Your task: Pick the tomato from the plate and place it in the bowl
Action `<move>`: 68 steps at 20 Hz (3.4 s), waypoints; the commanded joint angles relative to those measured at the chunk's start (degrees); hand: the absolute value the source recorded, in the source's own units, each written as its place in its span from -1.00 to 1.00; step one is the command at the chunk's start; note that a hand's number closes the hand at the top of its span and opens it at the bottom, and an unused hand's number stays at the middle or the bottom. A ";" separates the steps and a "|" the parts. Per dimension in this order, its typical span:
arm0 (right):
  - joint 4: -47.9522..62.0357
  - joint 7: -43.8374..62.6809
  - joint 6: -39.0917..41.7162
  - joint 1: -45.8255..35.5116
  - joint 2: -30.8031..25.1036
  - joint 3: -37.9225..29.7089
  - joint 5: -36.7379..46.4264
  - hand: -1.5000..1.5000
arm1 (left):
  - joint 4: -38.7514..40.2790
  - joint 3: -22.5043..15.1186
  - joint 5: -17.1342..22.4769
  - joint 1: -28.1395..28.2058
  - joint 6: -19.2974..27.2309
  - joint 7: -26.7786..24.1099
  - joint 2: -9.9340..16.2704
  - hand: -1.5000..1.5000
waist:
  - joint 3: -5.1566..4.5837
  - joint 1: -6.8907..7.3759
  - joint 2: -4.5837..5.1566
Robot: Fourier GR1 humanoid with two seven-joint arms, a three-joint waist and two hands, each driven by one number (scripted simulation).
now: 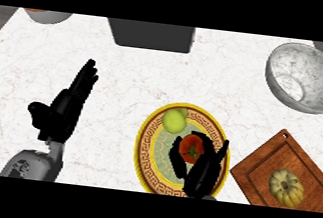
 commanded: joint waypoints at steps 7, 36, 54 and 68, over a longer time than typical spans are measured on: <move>-16.87 0.80 20.12 -16.52 -12.44 11.11 -24.19 1.00 | 0.77 -0.60 -0.05 -3.75 -1.45 0.14 -1.02 0.00 | 0.75 3.34 1.53; -21.69 -3.21 48.94 -46.43 -31.14 -17.99 -32.49 1.00 | 2.96 4.24 -0.20 -0.98 -4.47 -0.95 0.30 0.00 | 0.44 0.27 0.47; 10.48 -23.28 55.94 -44.29 -36.33 -26.49 -26.59 1.00 | 1.15 3.34 -3.10 -2.36 -2.89 1.51 -2.44 0.00 | 0.50 0.69 0.86; 37.03 -47.07 47.37 -40.27 -34.93 -38.09 -27.29 1.00 | -3.10 1.50 -4.57 1.45 -2.76 1.53 -4.85 0.00 | 0.59 1.56 1.03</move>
